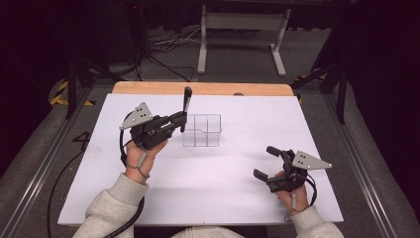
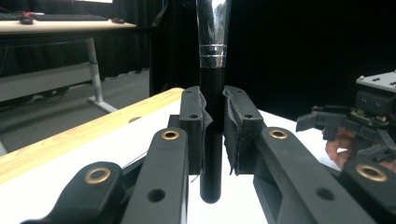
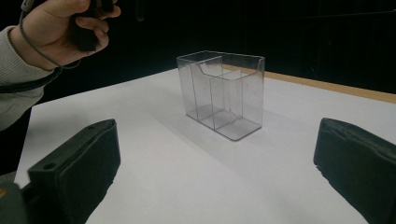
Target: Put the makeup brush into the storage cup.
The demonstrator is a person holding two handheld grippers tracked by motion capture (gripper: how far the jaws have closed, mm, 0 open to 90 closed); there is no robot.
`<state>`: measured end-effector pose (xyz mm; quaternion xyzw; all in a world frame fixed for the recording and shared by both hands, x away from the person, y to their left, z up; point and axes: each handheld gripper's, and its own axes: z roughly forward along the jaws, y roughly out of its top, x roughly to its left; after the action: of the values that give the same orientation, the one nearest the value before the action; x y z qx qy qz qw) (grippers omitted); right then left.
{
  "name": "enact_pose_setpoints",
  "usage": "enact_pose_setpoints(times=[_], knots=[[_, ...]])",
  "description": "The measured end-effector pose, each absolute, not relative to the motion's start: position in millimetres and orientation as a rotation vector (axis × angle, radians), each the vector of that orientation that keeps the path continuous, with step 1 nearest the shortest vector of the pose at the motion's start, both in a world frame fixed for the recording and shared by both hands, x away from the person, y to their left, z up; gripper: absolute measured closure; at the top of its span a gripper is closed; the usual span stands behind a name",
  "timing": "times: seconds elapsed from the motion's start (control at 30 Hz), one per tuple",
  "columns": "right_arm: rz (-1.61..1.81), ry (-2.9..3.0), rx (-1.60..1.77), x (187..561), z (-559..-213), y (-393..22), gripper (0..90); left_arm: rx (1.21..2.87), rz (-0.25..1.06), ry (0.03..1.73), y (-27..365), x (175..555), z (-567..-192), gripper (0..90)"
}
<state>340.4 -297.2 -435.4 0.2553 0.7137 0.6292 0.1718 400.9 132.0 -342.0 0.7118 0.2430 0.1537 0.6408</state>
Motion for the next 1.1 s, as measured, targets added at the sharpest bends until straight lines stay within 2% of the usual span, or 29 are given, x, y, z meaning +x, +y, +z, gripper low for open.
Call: enact_pose_setpoints(times=[1.1], knots=[[1.794, 2.017, 0.721, 338, -435, -301, 0.9, 1.613, 0.342, 0.574, 83, 432, -347, 78.5]])
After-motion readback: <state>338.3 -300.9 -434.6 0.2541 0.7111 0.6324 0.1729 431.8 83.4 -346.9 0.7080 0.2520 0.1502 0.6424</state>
